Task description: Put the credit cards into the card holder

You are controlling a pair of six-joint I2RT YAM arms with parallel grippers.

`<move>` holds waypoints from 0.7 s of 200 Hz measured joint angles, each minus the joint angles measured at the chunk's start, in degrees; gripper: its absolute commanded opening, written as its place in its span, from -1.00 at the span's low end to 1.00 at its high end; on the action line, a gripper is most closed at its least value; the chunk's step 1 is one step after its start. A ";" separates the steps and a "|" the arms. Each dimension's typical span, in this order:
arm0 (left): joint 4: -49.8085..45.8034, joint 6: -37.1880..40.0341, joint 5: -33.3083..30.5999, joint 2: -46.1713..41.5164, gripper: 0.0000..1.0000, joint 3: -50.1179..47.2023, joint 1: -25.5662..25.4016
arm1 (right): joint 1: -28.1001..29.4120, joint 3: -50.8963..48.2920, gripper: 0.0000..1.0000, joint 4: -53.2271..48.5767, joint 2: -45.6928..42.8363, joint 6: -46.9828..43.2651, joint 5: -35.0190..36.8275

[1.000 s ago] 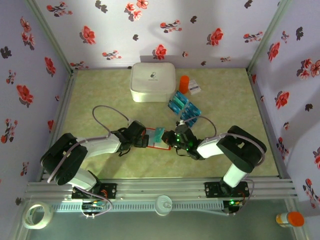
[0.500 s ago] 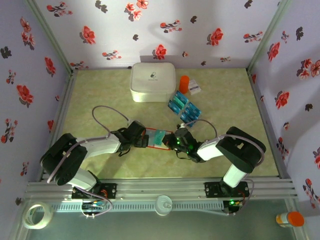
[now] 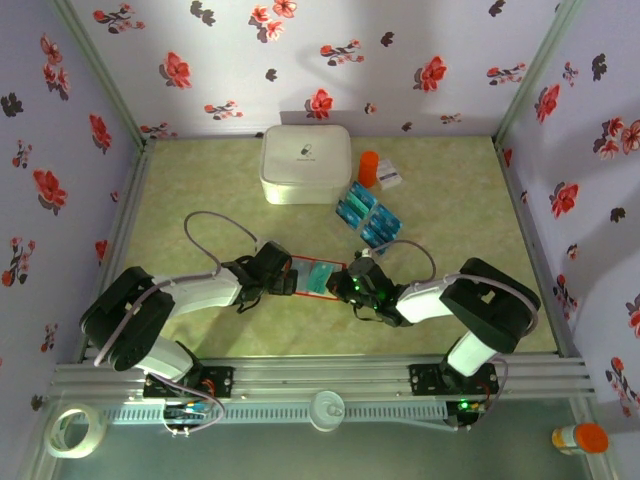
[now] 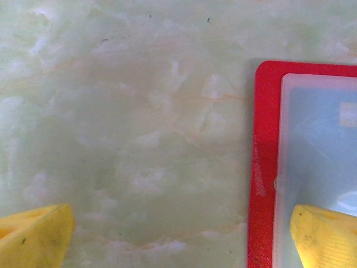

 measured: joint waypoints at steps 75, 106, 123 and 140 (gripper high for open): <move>0.04 -0.22 0.00 -0.26 0.99 -0.24 0.00 | 0.09 0.92 -1.00 0.63 1.62 0.00 -0.42; 0.22 -0.39 0.00 -0.42 1.00 -0.59 0.00 | 0.09 1.11 -1.00 0.39 1.62 0.00 -0.50; 0.22 -0.42 0.00 -0.52 1.00 -0.66 0.00 | 0.11 1.33 -1.00 -0.02 1.62 0.00 -0.63; 0.24 -0.42 0.00 -0.52 1.00 -0.66 0.00 | 0.09 1.66 -1.00 -0.74 1.57 0.00 -0.66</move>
